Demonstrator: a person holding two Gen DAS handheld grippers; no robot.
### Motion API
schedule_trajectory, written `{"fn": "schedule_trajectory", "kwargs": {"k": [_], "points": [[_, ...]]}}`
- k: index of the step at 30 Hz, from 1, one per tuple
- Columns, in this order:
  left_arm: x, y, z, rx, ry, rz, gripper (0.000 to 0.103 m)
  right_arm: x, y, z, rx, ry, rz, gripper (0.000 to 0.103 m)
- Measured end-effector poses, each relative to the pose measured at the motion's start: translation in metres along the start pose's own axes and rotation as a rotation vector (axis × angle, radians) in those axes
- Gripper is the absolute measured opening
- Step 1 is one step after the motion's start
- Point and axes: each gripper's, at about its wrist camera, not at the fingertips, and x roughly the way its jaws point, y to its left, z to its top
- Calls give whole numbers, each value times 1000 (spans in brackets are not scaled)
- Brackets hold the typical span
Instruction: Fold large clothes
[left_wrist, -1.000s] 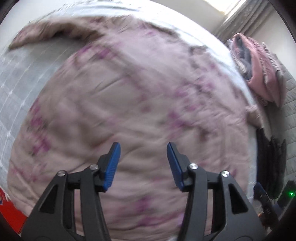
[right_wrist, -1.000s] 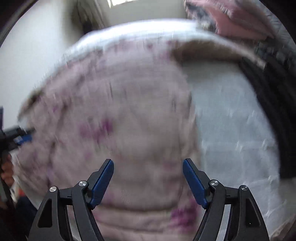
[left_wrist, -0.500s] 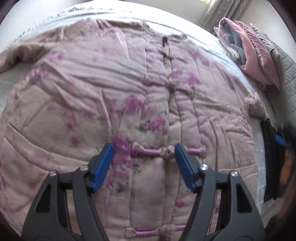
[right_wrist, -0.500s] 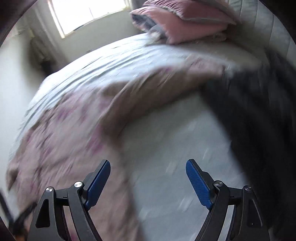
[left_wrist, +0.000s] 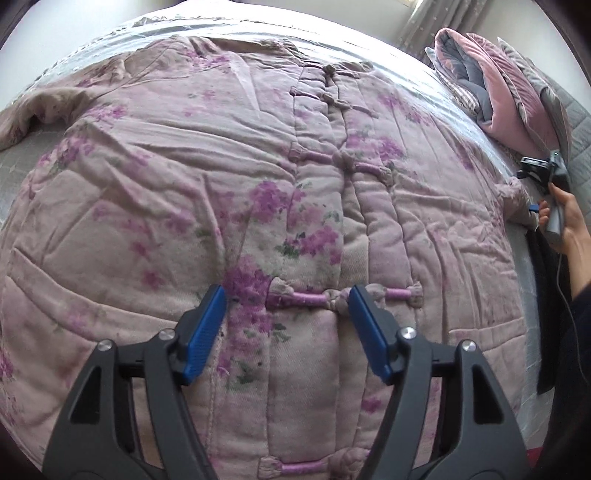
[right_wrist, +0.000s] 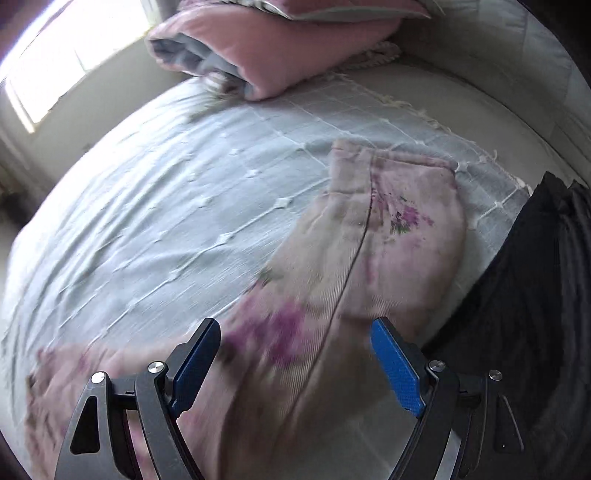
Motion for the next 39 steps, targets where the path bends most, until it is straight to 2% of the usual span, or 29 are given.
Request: {"fn": "schedule_trajectory", "kwargs": {"k": [1,2,3,4,5,6,8,11,13,14,16,19,22,26,28,29,30,31,32,33,34,38,39], "points": [[0,-1,-1,5,-3,3,70,12,0,0,-1,12,-12,84],[0,-2,-1,8,-4,6,70,19,0,-2,-12,21,-18,74],[-1,-2,-1,13,-7,9,70,25,-1,-5,-39,21,-32,47],[-1,-3,-2,16,-10,11,70,28,-2,-11,-74,19,-57,40],[-1,-4,-2,18,-13,12,70,26,-5,-13,-85,10,-58,23],[-1,-4,-3,18,-13,12,70,17,-13,-15,-68,-17,-42,18],[-2,-3,-3,15,-9,5,70,-15,-32,-20,-15,-95,-20,16],[-4,-2,-3,5,-5,-12,70,-77,-56,-46,-12,-245,60,16],[-4,-2,-3,6,-1,-17,70,-112,-77,-84,6,-326,184,16],[-4,-3,-4,10,1,-17,70,-124,-90,-113,2,-344,214,17],[-5,-5,-5,16,1,-16,70,-115,-107,-149,27,-266,195,17],[-4,-7,-6,31,2,-8,70,-74,-136,-170,102,-108,114,17],[-4,-7,-5,29,9,-15,70,-67,-138,-172,46,-100,25,18],[-5,-6,-4,22,18,-35,70,-89,-108,-172,-122,-163,-70,19],[-4,-6,-4,22,18,-35,70,-107,-77,-175,-269,-229,-156,21],[-5,-6,-4,22,18,-34,70,-114,-63,-177,-332,-262,-184,28],[-5,-6,-4,23,18,-33,70,-123,-42,-178,-414,-310,-216,49],[-5,-6,-4,24,17,-32,70,-129,-23,-178,-471,-354,-229,67],[-5,-7,-4,30,15,-31,70,-132,-11,-176,-502,-387,-218,91],[-5,-7,-4,32,16,-32,70,-132,6,-173,-542,-423,-192,92],[-5,-8,-4,37,15,-33,70,-125,23,-170,-596,-435,-202,92],[-4,-10,-4,54,16,-32,70,-64,83,-167,-847,-356,-379,89],[-4,-10,-4,56,18,-32,70,-51,89,-168,-886,-337,-421,81]]}}
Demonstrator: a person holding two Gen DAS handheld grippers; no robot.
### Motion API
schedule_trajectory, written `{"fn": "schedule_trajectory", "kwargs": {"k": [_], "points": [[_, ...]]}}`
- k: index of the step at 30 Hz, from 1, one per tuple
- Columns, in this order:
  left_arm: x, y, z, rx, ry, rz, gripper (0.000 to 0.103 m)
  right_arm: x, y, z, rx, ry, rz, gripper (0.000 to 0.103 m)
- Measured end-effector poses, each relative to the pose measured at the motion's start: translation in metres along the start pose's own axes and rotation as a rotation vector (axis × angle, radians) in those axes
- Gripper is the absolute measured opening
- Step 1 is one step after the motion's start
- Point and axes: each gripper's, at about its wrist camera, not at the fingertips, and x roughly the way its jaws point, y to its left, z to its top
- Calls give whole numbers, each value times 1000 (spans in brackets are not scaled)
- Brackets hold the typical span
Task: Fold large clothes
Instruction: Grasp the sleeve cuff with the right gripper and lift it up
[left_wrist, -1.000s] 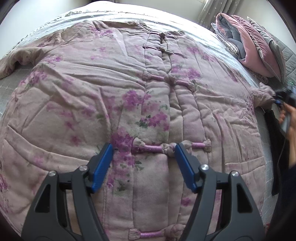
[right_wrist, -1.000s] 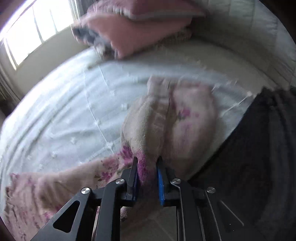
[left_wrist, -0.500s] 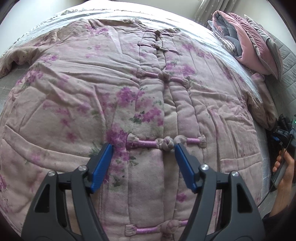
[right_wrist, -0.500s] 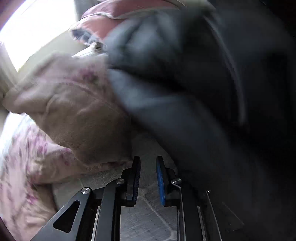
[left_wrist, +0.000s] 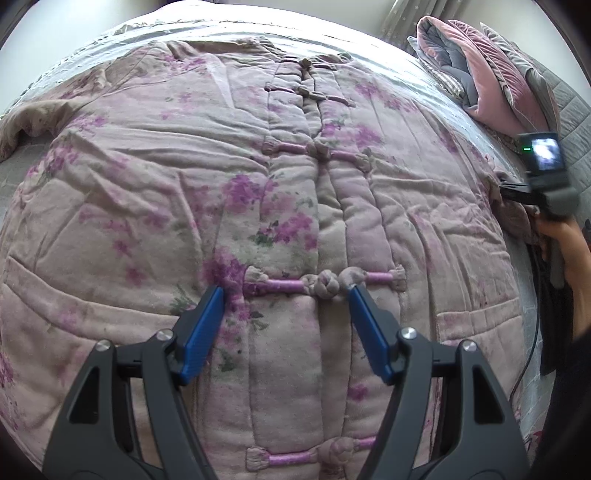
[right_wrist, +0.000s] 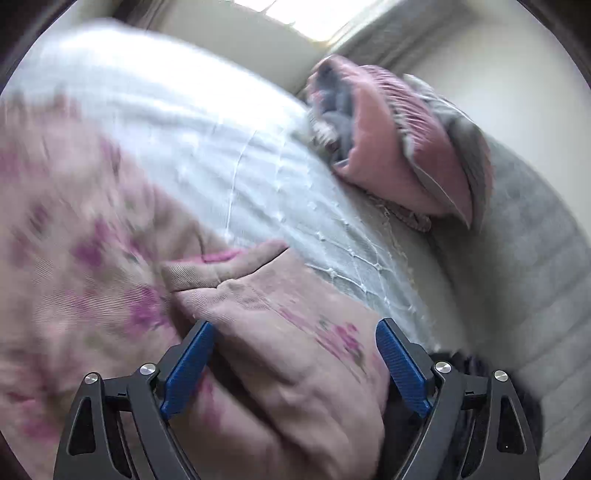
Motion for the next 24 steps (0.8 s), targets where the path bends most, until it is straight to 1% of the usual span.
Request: {"fn": "schedule_trajectory", "kwargs": {"k": [1,2,3,4,5,6,8,10,11,12,13,14,15,16,18,19,21,22,24], "points": [[1,0,0,1,3,-1,70,10,10,4,-47,32,-13,74],[1,0,0,1,5,-2,70,23,10,0,-67,64,-1,49],[1,0,0,0,6,-4,70,34,10,-2,-70,117,31,27],[1,1,0,-2,6,-7,70,40,2,-5,-43,155,52,22],[1,1,0,-3,7,-10,70,35,-6,-2,6,146,49,14],[1,1,0,-4,9,-13,70,28,-18,0,67,124,38,12],[0,1,0,-8,13,-23,70,12,-70,-6,282,66,25,9],[0,0,0,-11,19,-31,70,9,-113,-18,456,39,39,8],[0,0,-1,-12,20,-34,70,4,-141,-34,570,27,45,8],[0,0,-1,-13,19,-35,70,4,-158,-42,640,19,43,8],[0,0,-2,-11,17,-33,70,3,-175,-52,719,11,20,8],[0,-1,-2,-10,17,-30,70,3,-187,-60,776,8,0,7],[0,-1,-2,-10,19,-29,70,1,-201,-81,863,10,-9,7],[0,-1,-2,-10,19,-27,70,4,-205,-98,914,20,-1,6],[1,-1,-2,-11,17,-28,70,16,-217,-133,995,46,48,6],[1,-1,-2,-15,17,-31,70,19,-222,-147,1050,33,86,6],[2,0,-1,-18,17,-34,70,17,-231,-172,1165,-14,170,5],[2,0,-1,-18,17,-35,70,14,-236,-184,1233,-56,230,5],[2,0,-1,-17,14,-34,70,7,-243,-193,1291,-118,298,6]]}}
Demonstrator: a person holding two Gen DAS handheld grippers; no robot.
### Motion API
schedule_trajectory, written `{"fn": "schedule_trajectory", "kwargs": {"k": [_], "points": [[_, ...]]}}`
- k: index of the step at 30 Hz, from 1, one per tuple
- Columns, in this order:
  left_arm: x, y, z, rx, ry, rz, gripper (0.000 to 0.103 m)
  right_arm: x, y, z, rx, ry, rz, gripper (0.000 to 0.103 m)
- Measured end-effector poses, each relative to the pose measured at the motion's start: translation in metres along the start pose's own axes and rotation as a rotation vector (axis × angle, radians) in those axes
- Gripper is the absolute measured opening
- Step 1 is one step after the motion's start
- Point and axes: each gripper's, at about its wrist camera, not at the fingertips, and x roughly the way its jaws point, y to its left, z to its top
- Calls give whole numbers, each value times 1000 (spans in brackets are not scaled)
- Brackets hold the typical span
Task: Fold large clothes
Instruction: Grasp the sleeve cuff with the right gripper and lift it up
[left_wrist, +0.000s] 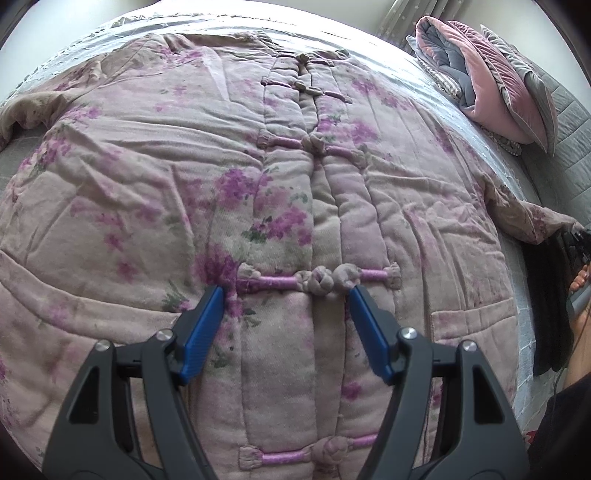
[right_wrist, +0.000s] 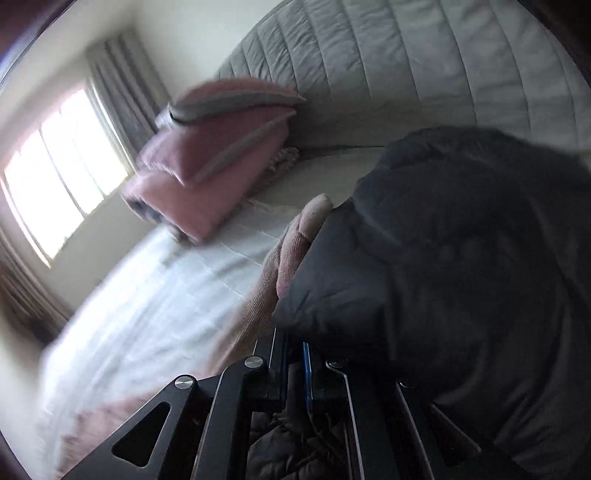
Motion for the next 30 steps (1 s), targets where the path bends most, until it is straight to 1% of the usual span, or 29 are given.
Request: {"fn": "schedule_trajectory", "kwargs": {"k": [1,2,3,4,5,7,8,9,10,11,13,14,16,17,18,20,22,24,25,26,27,28,30], "points": [[0,0,0,3,-1,3,70,-3,3,0,7,4,34,7],[0,0,0,3,-1,-1,70,-1,6,-1,9,38,58,8],[0,-1,0,6,-3,1,70,3,10,0,10,72,68,15],[0,-1,0,9,-5,2,70,6,14,0,16,112,75,19],[0,-1,0,10,-5,2,70,13,18,4,26,132,70,24],[0,-1,0,8,-3,-1,70,19,22,8,49,156,54,42],[0,-1,0,7,-3,-4,70,22,29,10,49,162,52,66],[0,-1,0,5,-3,-8,70,19,37,7,35,172,47,77],[-1,-1,1,2,-2,-12,70,22,46,7,4,186,14,78],[-1,0,1,0,-1,-16,70,20,47,8,-21,194,-33,78],[-1,1,1,-3,1,-20,70,34,61,2,-84,227,-194,78],[-1,1,1,-2,1,-20,70,41,66,1,-108,237,-232,75],[-2,1,2,-3,1,-21,70,49,75,-5,-162,218,-286,26],[-2,1,1,-4,0,-23,70,48,76,-7,-166,213,-291,12],[-3,2,2,-5,-1,-29,70,45,77,-4,-146,202,-268,11],[-6,3,3,-8,-7,-51,70,30,82,2,-129,142,-198,11],[-9,3,3,-8,-12,-71,70,-2,99,16,-164,20,-104,11],[-12,2,4,-7,-15,-93,70,-47,110,29,-169,-132,34,11],[-12,1,3,-7,-17,-100,70,-63,114,34,-167,-178,76,11],[-13,1,3,-6,-19,-102,70,-68,118,38,-173,-192,76,11],[-13,1,3,-3,-19,-103,70,-71,123,41,-193,-188,50,11],[-13,1,3,-2,-19,-104,70,-70,129,41,-228,-173,10,11],[-14,2,4,-6,-24,-114,70,-62,132,39,-240,-139,-19,11]]}}
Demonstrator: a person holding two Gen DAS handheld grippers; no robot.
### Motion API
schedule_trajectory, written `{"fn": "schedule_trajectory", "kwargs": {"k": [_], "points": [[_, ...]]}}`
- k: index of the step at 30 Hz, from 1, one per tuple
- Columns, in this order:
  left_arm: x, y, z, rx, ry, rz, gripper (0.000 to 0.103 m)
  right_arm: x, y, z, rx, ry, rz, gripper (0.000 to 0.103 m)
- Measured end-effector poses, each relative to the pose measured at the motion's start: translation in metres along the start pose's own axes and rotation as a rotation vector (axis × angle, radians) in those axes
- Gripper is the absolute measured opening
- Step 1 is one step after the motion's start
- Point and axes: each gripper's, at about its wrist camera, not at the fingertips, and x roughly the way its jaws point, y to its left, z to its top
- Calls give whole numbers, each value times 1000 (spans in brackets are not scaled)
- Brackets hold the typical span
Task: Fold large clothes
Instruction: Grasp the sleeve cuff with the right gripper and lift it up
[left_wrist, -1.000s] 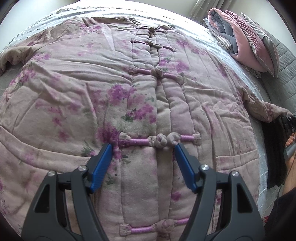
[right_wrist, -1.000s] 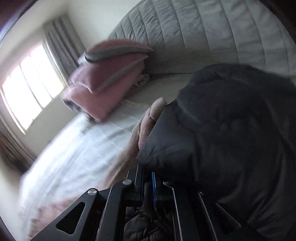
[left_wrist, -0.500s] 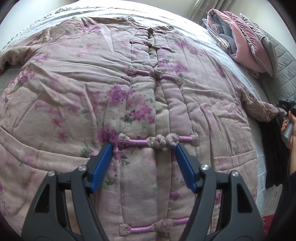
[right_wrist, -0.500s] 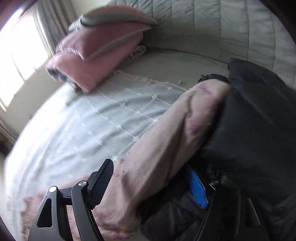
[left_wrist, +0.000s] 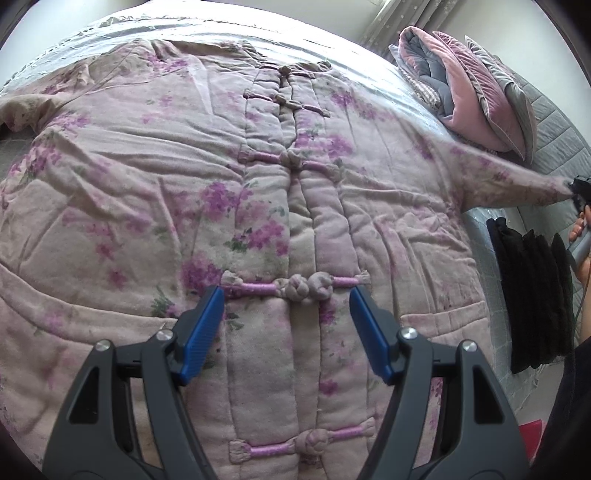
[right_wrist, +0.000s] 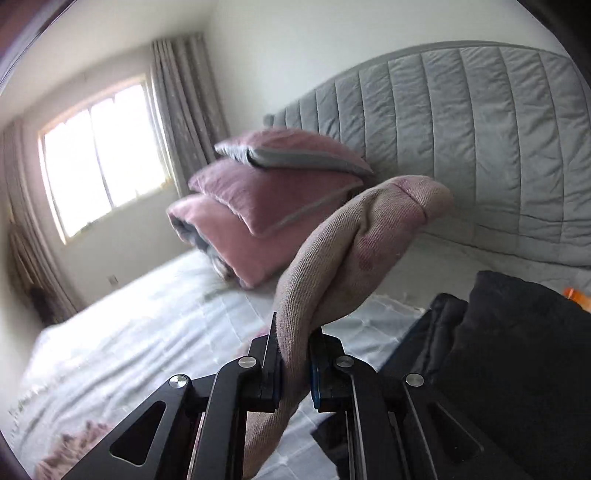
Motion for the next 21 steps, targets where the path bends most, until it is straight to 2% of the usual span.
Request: {"fn": "schedule_trajectory", "kwargs": {"k": [3,6,9,12,14,17,20,21], "points": [[-10,3,5,-9,-38,-24,70,15,7,-13,37,53,-16,11],[-31,12,12,-33,-125,-15,70,2,44,-22,-44,9,38,11],[-48,31,20,-90,-196,5,70,-29,101,-29,-176,-76,156,12],[-58,61,30,-175,-236,22,70,-70,170,-44,-283,-139,354,12],[-60,80,35,-232,-246,28,70,-96,223,-70,-374,-153,490,12],[-62,101,37,-295,-257,33,70,-118,293,-123,-547,-108,623,13],[-64,116,39,-342,-261,26,70,-122,349,-190,-718,-43,681,13],[-65,119,39,-356,-261,19,70,-117,364,-215,-756,11,701,14]]}}
